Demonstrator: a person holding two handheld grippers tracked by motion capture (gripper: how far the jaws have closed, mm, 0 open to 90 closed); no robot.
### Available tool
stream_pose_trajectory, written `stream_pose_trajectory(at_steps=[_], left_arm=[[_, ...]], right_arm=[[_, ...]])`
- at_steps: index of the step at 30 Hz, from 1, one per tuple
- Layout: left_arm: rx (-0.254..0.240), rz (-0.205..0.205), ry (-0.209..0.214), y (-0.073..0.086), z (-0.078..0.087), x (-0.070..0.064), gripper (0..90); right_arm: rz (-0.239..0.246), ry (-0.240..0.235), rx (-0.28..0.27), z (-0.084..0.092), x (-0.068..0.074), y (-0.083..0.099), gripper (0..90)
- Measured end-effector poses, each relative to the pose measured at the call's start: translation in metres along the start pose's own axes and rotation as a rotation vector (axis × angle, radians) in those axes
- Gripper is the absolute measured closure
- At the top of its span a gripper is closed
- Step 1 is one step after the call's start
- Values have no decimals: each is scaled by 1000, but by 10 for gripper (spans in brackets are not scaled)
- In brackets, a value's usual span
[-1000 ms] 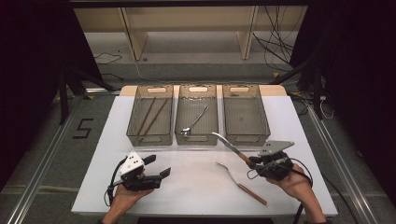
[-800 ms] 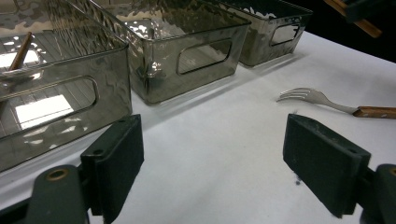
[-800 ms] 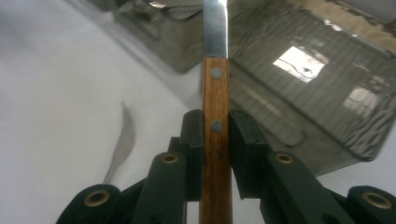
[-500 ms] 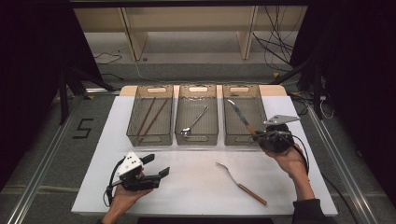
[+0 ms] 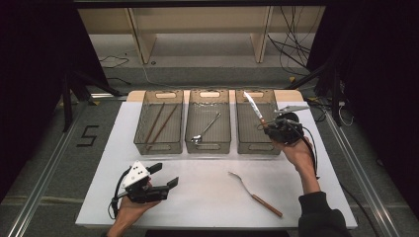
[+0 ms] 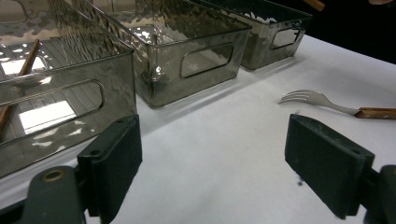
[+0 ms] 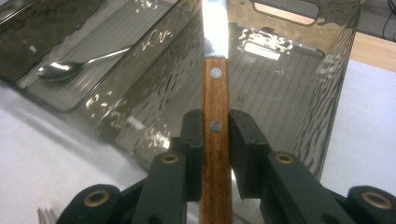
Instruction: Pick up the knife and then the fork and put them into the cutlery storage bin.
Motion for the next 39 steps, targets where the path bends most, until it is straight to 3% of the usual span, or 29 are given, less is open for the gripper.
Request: stream_pose_trajectory(at_steps=[11, 22, 36, 38, 39], left_arm=[[-10, -3, -9, 1, 2, 1, 187], [-17, -3, -10, 1, 2, 1, 186], [-17, 7, 4, 0, 3, 1, 186], [-18, 13, 4, 0, 3, 1, 184], [-18, 14, 4, 0, 3, 1, 184]], right_arm=[[-58, 43, 33, -26, -6, -19, 766], [-108, 54, 71, -47, -12, -19, 766], [-106, 65, 138, -67, -11, -19, 762], [-99, 56, 167, -70, -10, -18, 734], [-95, 45, 165, -71, -9, -17, 648]])
Point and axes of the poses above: each handheld gripper's, and its own axes: z roughly backward along the jaws, y roughly out of its underside, x roughly to its left, the point moved 3 cm from there along -z, roughly forward along the jaws, and after that the axes turned 10 degrees about -y, right-handed, at the moved point
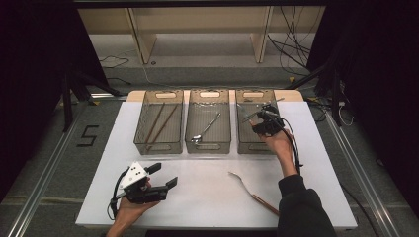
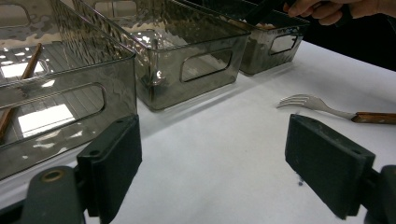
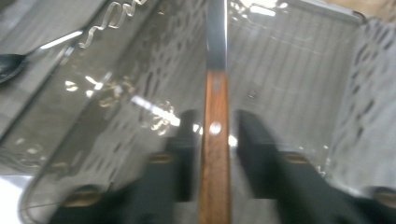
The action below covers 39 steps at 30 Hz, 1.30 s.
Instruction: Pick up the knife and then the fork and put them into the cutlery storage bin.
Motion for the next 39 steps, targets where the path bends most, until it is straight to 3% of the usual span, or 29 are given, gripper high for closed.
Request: stream_pose_trajectory(at_steps=[3, 6, 13, 19, 25, 36, 39], left_arm=[[3, -4, 0, 0, 0, 0, 184], [2, -5, 0, 0, 0, 0, 184], [5, -5, -2, 1, 0, 1, 184], [6, -7, -2, 1, -1, 0, 184], [1, -4, -4, 1, -1, 1, 184], [1, 0, -4, 1, -1, 2, 184], [4, -8, -2, 1, -1, 1, 184]], right_arm=[[19, -48, 2, 2, 4, 0, 609], [42, -53, -6, 8, 7, 0, 581], [46, -100, -68, 26, 11, 4, 475], [101, -149, -124, 47, 23, 14, 381], [157, -187, -143, 64, 40, 31, 365], [210, -244, -209, 86, 64, 60, 358], [219, -252, -194, 88, 67, 65, 346]])
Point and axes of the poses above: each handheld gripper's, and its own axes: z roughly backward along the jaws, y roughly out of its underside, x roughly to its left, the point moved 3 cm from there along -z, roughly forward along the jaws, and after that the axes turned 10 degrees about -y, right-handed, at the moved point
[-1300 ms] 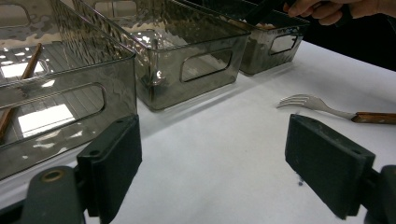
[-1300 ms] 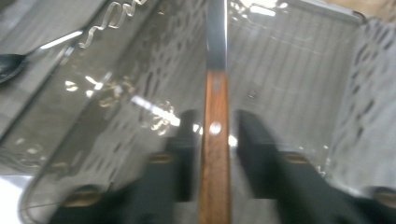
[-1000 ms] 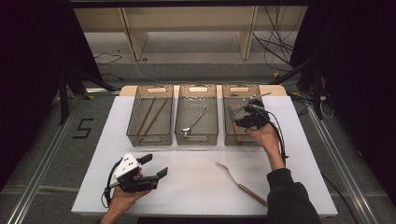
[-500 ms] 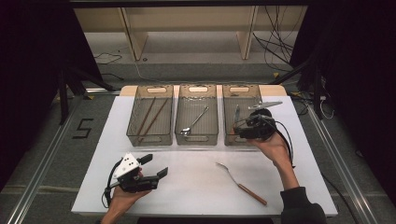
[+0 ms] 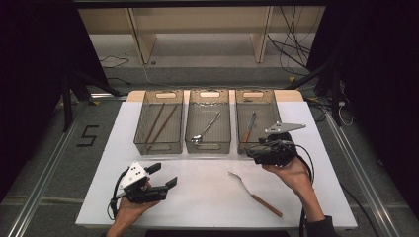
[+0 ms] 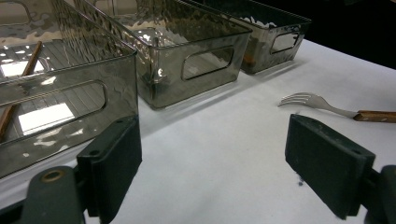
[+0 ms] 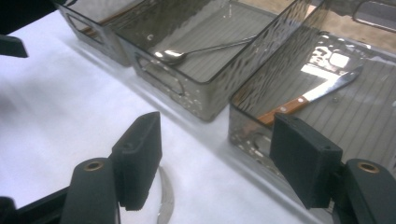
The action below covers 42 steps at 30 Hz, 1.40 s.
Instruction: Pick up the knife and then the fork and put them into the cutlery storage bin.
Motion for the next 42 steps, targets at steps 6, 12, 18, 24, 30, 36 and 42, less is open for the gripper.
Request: stream_pose_trajectory(at_steps=[6, 12, 18, 24, 30, 36, 42], left_arm=[[-4, 0, 4, -1, 1, -1, 184], [-7, 4, 4, 0, 1, -2, 184], [-6, 5, 6, 0, 1, -2, 184], [-5, 6, 6, 0, 1, -2, 184], [-5, 5, 8, 0, 1, -3, 184], [-3, 0, 10, 0, 1, -3, 184], [-7, 4, 9, 0, 1, -3, 184]], right_arm=[[1, -19, 28, 0, 5, 11, 312], [6, -35, 64, 1, 11, 19, 296], [17, -39, 115, -2, 18, 28, 292], [20, -46, 160, -1, 22, 35, 292], [29, -44, 207, 0, 26, 42, 293], [36, -43, 274, -2, 30, 49, 321], [46, -52, 351, -7, 33, 60, 358]])
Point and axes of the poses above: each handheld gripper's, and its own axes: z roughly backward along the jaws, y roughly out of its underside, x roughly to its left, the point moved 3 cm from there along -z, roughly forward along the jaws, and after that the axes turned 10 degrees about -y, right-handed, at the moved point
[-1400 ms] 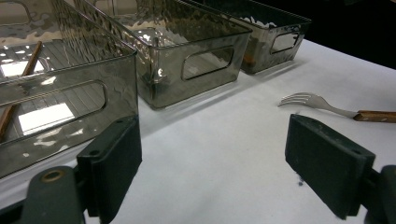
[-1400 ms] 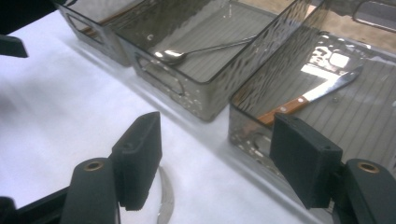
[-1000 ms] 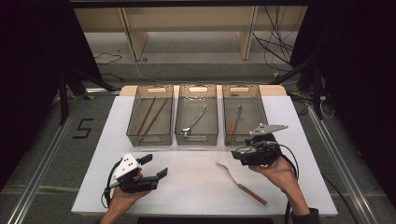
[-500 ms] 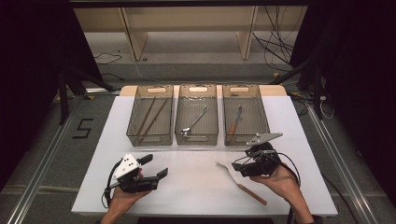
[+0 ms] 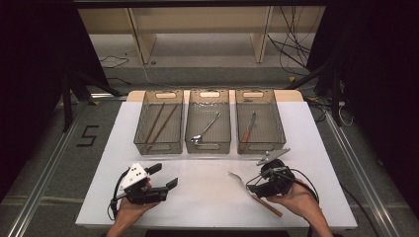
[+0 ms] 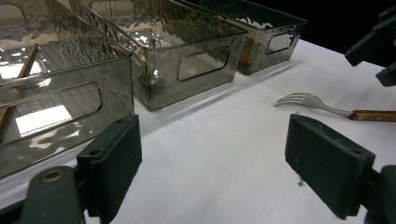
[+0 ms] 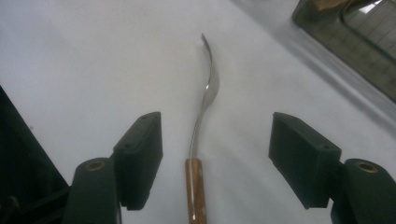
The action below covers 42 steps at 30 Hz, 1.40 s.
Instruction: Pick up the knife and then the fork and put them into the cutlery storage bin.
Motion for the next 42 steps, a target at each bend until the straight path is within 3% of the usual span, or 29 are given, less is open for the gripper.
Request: stream_pose_trajectory(at_steps=[11, 21, 30, 42], left_arm=[[-3, 0, -2, 0, 0, 0, 184], [-1, -11, -1, 0, 1, 0, 184], [-1, -13, -3, 0, 1, 0, 184], [0, -17, -2, 0, 1, -1, 184]], right_arm=[[51, -19, 125, -13, 16, 12, 487], [55, 3, 206, -25, 13, 25, 623], [55, 2, 228, -30, 12, 29, 690], [78, 35, 251, -37, 14, 31, 777]])
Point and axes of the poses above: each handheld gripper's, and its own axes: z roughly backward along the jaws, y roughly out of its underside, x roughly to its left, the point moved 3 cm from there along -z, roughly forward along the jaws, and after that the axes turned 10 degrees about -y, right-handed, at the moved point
